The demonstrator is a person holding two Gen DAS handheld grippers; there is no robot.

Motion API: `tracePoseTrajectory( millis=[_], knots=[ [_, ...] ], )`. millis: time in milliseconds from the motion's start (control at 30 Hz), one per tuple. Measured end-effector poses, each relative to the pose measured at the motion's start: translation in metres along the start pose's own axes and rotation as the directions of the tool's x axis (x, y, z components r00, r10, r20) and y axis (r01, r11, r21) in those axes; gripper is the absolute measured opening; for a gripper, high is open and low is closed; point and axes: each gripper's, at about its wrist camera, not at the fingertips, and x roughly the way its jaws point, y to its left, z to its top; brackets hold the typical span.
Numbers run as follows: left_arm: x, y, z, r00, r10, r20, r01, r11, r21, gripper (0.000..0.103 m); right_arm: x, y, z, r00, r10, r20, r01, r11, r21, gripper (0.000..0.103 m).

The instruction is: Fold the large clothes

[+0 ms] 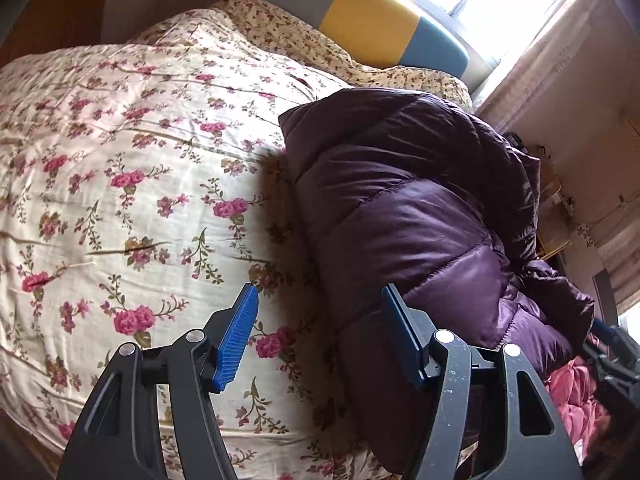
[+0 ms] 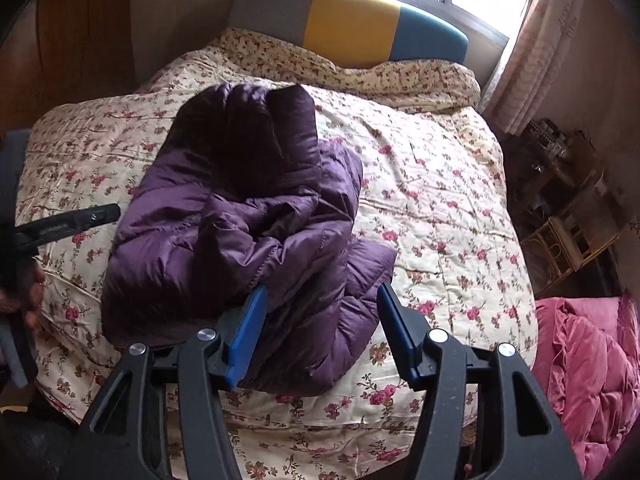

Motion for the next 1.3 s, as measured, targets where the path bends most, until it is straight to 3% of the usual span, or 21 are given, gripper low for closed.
tracePoseTrajectory(
  millis=[367,433,500,600,800,1133,1300],
  knots=[
    [-0.004,0.005,0.005,1.000,-0.023,0.019,0.023,1.000,0.002,0.064,-0.006,0.030,0.019,0.999,0.041,0.011,-0.039,0.994,-0.101,0.060],
    [-0.004,0.005,0.006,0.999,-0.033,0.018,0.033,0.999,0.005,0.063,0.007,0.037,0.018,0.999,0.041,-0.022,-0.044,0.992,-0.119,0.056],
    [-0.005,0.005,0.006,0.999,-0.044,0.019,0.044,0.999,0.009,0.064,0.020,0.040,0.015,0.997,0.047,-0.056,-0.054,0.990,-0.127,0.036],
    [-0.006,0.002,0.005,0.997,-0.077,0.025,0.077,0.997,0.013,0.063,0.030,0.043,0.010,0.996,0.049,-0.079,-0.059,0.989,-0.135,0.024],
    [-0.011,-0.011,-0.003,0.991,-0.132,0.031,0.132,0.991,0.021,0.059,0.045,0.037,-0.005,0.992,0.064,-0.112,-0.074,0.993,-0.094,0.019],
    [0.006,-0.036,-0.021,0.997,-0.078,-0.004,0.078,0.997,0.030,0.054,0.067,0.034,-0.026,0.986,0.074,-0.148,-0.079,0.996,-0.030,0.015],
    [0.014,-0.048,-0.030,1.000,-0.005,0.023,0.005,1.000,0.027,0.054,0.080,0.030,-0.039,0.987,0.081,-0.135,-0.069,0.993,0.092,0.014]
  ],
)
